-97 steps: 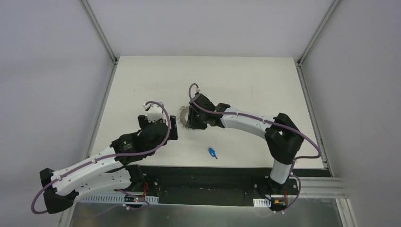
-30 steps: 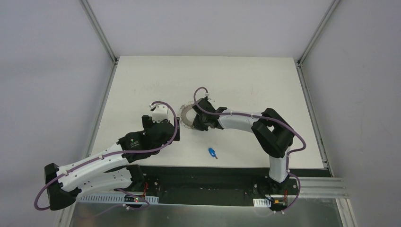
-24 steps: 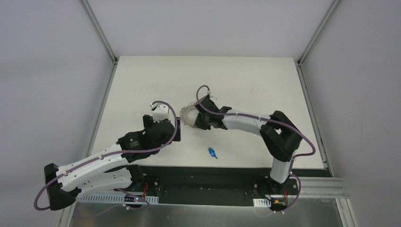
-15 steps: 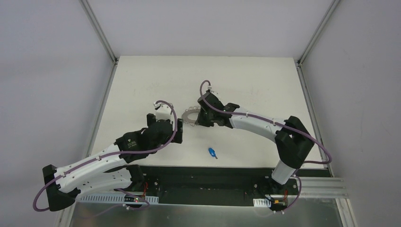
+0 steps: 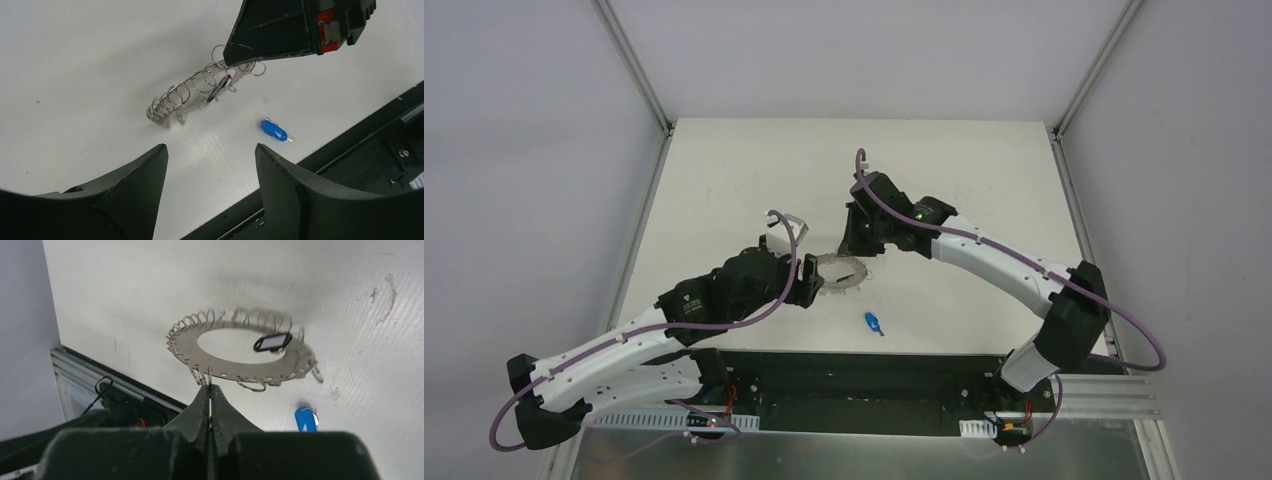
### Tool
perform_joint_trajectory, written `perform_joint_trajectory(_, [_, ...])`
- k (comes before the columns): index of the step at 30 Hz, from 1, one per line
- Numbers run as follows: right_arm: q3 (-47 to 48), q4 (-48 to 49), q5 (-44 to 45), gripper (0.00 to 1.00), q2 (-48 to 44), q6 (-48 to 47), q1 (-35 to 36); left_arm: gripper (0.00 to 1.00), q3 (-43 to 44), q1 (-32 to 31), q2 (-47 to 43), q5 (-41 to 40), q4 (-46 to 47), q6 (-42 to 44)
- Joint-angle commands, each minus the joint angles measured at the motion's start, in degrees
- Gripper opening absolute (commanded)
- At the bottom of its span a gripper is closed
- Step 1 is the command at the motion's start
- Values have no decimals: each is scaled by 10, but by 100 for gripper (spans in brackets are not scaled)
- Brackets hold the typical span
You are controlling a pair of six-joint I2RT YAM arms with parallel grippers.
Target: Put the keys on the keyring
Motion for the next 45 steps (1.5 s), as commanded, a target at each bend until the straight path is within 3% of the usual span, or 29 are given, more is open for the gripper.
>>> perform_joint_trajectory(1, [30, -53, -59, 0, -66, -89, 6, 64, 19, 0, -35, 54, 29, 24])
perform_joint_trajectory(7, [26, -87, -92, 0, -116, -197, 23, 64, 16, 0, -81, 142, 55, 25])
perform_joint_trajectory(12, [-3, -59, -84, 0, -174, -273, 48, 64, 26, 0, -92, 193, 67, 24])
perform_joint_trajectory(26, [-212, 238, -12, 0, -363, -443, 134, 66, 37, -1, -89, 272, 104, 23])
perform_joint_trajectory(36, [-292, 391, -20, 0, -413, -453, 147, 65, 31, 0, -88, 310, 139, 31])
perform_joint_trajectory(45, [-401, 557, -99, 0, -468, -455, 146, 65, 11, 0, -123, 323, 180, 36])
